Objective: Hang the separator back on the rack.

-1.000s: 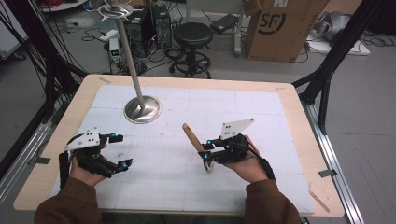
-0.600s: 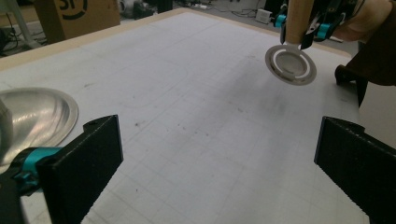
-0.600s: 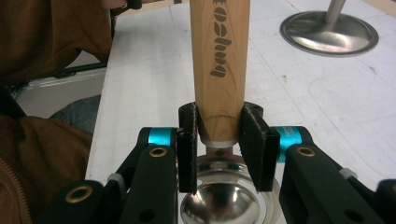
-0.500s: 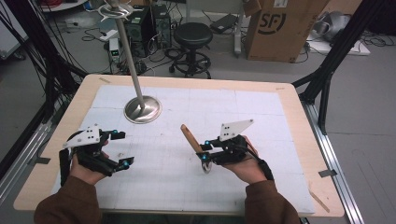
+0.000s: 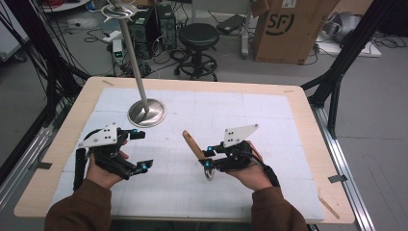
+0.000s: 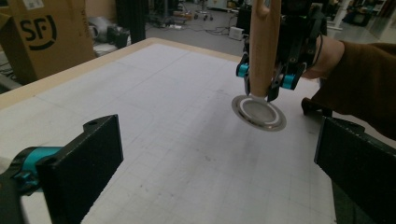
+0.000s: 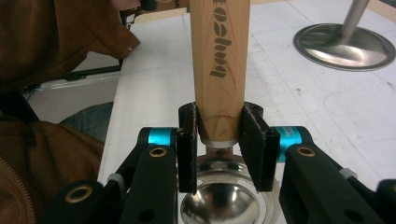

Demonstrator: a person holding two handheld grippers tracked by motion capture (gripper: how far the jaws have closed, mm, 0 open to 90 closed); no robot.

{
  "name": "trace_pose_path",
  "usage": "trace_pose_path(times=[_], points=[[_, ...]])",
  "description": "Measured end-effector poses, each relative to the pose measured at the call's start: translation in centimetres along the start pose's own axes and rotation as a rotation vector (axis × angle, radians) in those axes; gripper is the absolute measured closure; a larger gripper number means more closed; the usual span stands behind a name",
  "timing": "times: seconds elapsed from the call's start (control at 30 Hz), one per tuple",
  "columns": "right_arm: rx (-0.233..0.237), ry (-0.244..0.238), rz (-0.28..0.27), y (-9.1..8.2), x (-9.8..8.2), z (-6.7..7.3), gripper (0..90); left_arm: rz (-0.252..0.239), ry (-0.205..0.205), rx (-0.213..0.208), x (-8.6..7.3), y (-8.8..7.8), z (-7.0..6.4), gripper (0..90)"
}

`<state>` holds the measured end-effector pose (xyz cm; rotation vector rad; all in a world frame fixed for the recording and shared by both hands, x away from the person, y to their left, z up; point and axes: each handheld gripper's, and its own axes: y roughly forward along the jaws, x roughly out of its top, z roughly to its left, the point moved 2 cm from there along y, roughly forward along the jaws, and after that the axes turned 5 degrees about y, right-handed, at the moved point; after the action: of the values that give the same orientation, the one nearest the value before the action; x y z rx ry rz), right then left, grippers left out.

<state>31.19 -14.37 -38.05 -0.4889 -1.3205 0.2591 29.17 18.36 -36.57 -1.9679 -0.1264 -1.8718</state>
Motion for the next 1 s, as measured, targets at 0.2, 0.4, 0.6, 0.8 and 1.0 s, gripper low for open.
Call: trace_pose_path(times=[0.2, 0.4, 0.6, 0.8, 1.0], points=[[0.016, -0.009, 0.009, 0.9, 0.2, 0.1, 68.7, -0.014, -0.003, -0.007, 0.3, 0.7, -0.2, 1.6], [0.025, -0.008, 0.006, 1.4, 0.3, 0.1, 68.7, -0.026, -0.001, -0.016, 0.5, 1.0, -0.1, 1.6], [0.034, -0.021, -0.012, 1.6, 0.7, 0.0, 68.7, -0.031, 0.003, -0.025, 1.1, 1.5, -0.1, 1.6], [0.045, -0.017, -0.008, 2.0, 0.9, 0.1, 68.7, -0.034, 0.019, -0.04, 1.8, 2.2, -0.2, 1.6], [0.056, -0.036, -0.002, 2.5, 1.3, 0.5, 68.7, -0.044, 0.012, -0.062, 2.0, 2.9, -0.2, 1.7]])
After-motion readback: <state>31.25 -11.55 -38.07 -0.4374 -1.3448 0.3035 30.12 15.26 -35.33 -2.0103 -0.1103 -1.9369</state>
